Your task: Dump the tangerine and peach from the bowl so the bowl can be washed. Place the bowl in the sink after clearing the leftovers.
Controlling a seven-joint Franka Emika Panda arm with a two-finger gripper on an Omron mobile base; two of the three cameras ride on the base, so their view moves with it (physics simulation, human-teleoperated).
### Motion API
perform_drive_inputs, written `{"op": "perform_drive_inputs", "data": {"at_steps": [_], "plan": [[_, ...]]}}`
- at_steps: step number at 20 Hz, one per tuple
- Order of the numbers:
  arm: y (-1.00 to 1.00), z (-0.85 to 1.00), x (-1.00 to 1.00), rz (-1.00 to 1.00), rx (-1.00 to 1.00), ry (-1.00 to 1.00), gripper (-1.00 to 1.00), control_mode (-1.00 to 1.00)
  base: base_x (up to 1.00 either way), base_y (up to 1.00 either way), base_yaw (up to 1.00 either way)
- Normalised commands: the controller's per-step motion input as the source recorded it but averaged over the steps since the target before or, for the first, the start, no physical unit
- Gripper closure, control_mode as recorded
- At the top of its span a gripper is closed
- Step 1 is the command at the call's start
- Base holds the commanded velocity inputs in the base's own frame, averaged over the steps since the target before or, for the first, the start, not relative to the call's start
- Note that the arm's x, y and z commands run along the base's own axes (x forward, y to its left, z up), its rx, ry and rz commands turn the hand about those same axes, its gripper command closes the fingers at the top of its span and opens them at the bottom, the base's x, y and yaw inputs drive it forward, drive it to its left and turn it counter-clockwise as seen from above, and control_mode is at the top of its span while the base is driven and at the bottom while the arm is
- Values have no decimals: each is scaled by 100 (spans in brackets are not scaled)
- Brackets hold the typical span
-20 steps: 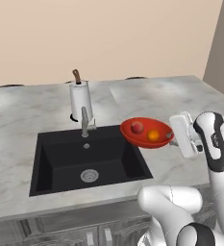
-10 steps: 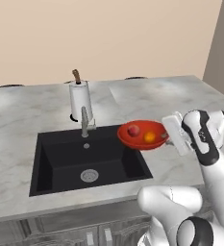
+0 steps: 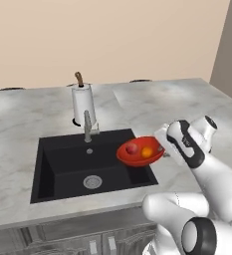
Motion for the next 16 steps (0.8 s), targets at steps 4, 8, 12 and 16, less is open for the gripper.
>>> {"op": "perform_drive_inputs", "data": {"at_steps": [4, 8, 12, 16], "plan": [[11, -7, 15, 6, -10, 3, 100, -100, 0, 0, 0], [40, -2, 60, 8, -12, 1, 100, -100, 0, 0, 0], [21, 0, 36, 16, -8, 7, 100, -100, 0, 0, 0], [6, 0, 21, 14, -6, 7, 100, -100, 0, 0, 0]]}}
